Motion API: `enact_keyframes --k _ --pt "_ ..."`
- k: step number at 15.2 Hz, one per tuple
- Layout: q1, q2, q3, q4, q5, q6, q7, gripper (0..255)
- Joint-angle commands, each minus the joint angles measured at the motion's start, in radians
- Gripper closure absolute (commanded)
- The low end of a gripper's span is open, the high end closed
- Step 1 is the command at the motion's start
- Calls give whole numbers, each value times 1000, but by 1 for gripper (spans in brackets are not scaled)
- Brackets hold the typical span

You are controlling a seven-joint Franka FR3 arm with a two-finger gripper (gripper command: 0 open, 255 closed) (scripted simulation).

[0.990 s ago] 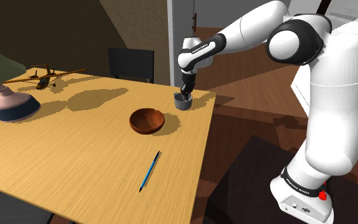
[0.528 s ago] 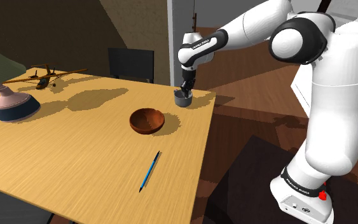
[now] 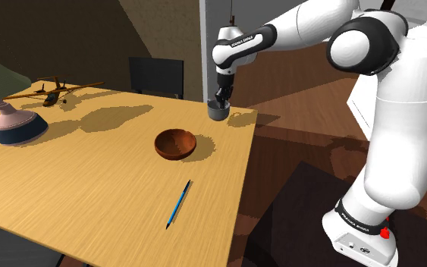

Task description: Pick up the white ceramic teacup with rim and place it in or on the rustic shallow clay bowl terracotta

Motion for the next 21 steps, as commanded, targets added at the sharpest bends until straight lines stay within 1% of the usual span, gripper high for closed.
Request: enact_keyframes --k 1,16,21 --pt "-1 -9 -1 15 -2 -24 1 255" --pt "-2 -42 -4 163 -10 -203 15 255" --pt "69 -67 33 134 -23 -192 123 255"
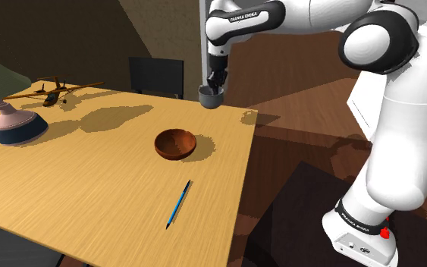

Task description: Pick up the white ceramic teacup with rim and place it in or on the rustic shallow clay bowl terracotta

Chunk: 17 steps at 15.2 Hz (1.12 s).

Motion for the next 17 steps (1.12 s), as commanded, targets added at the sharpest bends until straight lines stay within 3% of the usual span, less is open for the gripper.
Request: enact_keyframes --k 1,8,15,17 --pt "28 -2 15 0 -5 1 45 255" --pt "125 9 68 25 -21 -3 198 255" --pt "226 71 118 122 -41 -30 352 255" --pt "226 71 118 95 -41 -3 351 255"
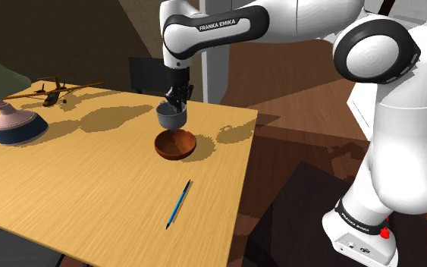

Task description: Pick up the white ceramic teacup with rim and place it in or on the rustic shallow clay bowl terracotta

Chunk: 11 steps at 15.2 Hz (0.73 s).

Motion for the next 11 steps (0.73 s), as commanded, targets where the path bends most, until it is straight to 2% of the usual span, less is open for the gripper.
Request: enact_keyframes --k 1,11 --pt "3 4 1 -20 -1 24 5 255" --pt "3 22 1 -129 1 151 -1 255"
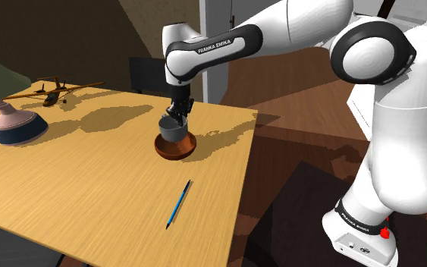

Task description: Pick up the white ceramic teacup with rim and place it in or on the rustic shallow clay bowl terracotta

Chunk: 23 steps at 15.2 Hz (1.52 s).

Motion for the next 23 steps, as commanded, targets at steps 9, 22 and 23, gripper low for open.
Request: enact_keyframes --k 9,22,23 --pt "0 11 0 -31 0 43 -2 255" --pt "-3 -15 -1 59 0 -73 -1 0" --pt "-3 -15 -1 59 0 -73 -1 0"
